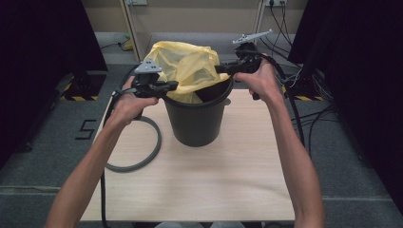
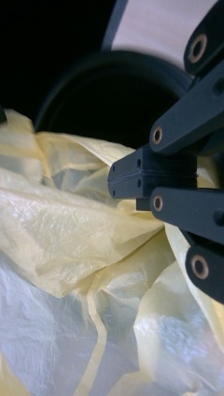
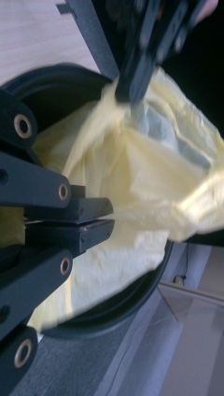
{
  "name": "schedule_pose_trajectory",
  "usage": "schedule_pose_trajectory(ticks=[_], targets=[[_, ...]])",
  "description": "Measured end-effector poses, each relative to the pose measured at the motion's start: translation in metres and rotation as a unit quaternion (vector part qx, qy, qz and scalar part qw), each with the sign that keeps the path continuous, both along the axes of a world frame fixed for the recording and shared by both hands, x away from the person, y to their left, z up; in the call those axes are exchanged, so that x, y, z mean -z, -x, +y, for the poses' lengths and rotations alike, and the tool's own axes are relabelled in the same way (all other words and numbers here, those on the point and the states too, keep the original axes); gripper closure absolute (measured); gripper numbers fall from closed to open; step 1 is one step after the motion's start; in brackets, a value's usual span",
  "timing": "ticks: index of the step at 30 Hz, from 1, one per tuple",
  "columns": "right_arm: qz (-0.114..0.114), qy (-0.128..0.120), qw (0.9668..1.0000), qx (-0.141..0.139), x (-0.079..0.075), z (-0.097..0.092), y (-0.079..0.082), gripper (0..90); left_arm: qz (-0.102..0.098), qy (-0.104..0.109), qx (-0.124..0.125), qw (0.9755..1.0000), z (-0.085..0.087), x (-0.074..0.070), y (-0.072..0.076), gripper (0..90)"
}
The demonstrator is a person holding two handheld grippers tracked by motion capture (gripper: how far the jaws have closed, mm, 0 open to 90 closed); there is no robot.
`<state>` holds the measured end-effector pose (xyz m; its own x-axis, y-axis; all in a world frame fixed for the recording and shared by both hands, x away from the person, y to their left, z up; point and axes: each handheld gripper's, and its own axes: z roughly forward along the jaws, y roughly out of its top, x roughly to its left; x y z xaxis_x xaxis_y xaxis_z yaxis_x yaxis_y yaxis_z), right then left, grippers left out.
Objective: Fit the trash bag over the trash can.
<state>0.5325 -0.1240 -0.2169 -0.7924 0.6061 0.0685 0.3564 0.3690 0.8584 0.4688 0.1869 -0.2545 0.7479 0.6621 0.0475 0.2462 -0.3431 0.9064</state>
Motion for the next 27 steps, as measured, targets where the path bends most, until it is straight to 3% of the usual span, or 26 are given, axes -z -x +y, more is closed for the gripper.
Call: schedule_pose_trajectory(ticks=[4, 7, 12, 15, 21, 27], targets=[[0.006, -0.001, 0.9998, 0.02, 0.0, -0.007, -0.007, 88.7, 0.007, 0.035, 0.023, 0.9991, 0.029, -0.002, 0.007, 89.9], [0.009, -0.002, 0.9992, 0.039, -0.002, -0.014, -0.014, 88.7, 0.001, 0.059, 0.034, 0.9977, 0.054, 0.0, 0.011, 90.0], [0.019, 0.014, 0.997, 0.074, -0.002, -0.026, -0.025, 89.3, 0.001, 0.099, 0.024, 0.9948, 0.09, 0.006, 0.012, 90.0], [0.028, 0.011, 0.9964, 0.079, -0.002, -0.031, -0.028, 89.8, -0.003, 0.129, 0.027, 0.9913, 0.107, 0.008, 0.011, 90.0], [0.045, 0.04, 0.995, 0.079, -0.001, -0.041, -0.023, 90.0, 0.0, 0.137, 0.035, 0.9899, 0.12, 0.021, 0.017, 90.0], [0.065, 0.05, 0.9944, 0.067, 0.013, -0.056, -0.008, 90.0, 0.007, 0.13, 0.056, 0.9899, 0.112, 0.035, 0.025, 90.0]])
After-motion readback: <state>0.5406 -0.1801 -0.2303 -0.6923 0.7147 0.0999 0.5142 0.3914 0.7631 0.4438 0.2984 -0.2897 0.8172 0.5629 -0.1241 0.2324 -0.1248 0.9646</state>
